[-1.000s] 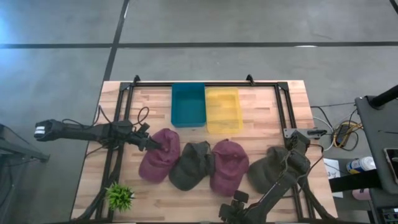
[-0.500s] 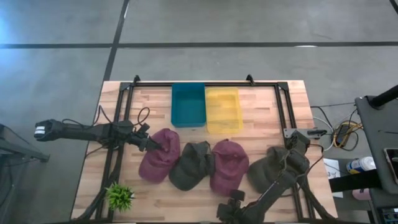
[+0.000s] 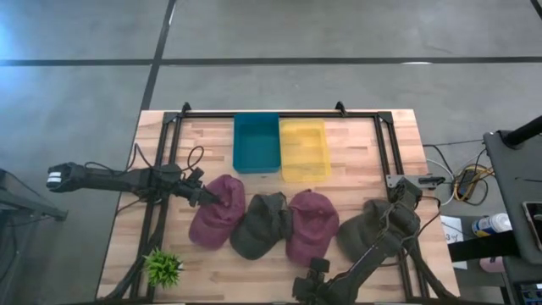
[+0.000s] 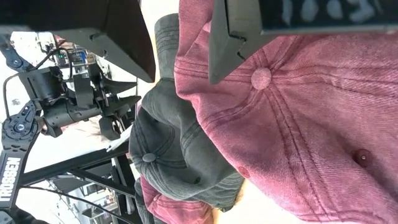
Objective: Pick & Place hat
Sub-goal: Put the right red cap into the yellow bin
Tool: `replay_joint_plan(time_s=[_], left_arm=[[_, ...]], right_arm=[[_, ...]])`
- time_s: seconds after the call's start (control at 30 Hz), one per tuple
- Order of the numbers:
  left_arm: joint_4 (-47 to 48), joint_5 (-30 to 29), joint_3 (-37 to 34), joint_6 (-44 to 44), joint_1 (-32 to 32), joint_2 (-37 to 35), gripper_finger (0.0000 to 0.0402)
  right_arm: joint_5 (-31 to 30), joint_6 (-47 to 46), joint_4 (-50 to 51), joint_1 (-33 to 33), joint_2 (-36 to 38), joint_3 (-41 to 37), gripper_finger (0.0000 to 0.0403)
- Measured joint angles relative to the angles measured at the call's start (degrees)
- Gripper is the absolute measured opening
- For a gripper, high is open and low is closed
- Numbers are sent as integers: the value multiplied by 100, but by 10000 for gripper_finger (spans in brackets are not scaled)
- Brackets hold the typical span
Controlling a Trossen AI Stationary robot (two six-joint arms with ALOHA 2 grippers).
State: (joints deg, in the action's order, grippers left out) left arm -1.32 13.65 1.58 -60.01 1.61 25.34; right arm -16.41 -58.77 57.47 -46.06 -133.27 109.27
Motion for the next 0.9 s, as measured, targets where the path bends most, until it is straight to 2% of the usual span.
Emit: replay_joint_plan(time_s=[0.2, 0.33, 0.53, 0.73, 0.9], left_arm=[[1, 0, 0, 87, 2, 0, 142], [2, -1, 0, 152, 2, 0, 142], [2, -2, 0, 153, 2, 0, 142], [-9, -2, 0, 246, 0, -4, 142], [-9, -3, 0, 493, 1, -2, 142]], right_arm=[[-30, 518, 9, 11, 0, 0, 235], [-52, 591, 187, 24, 0, 0, 252], [-155, 674, 474, 22, 124, 234, 249], [-1230, 802, 1396, 40, 197, 929, 247], [-1204, 1068, 1146, 40, 123, 840, 247]])
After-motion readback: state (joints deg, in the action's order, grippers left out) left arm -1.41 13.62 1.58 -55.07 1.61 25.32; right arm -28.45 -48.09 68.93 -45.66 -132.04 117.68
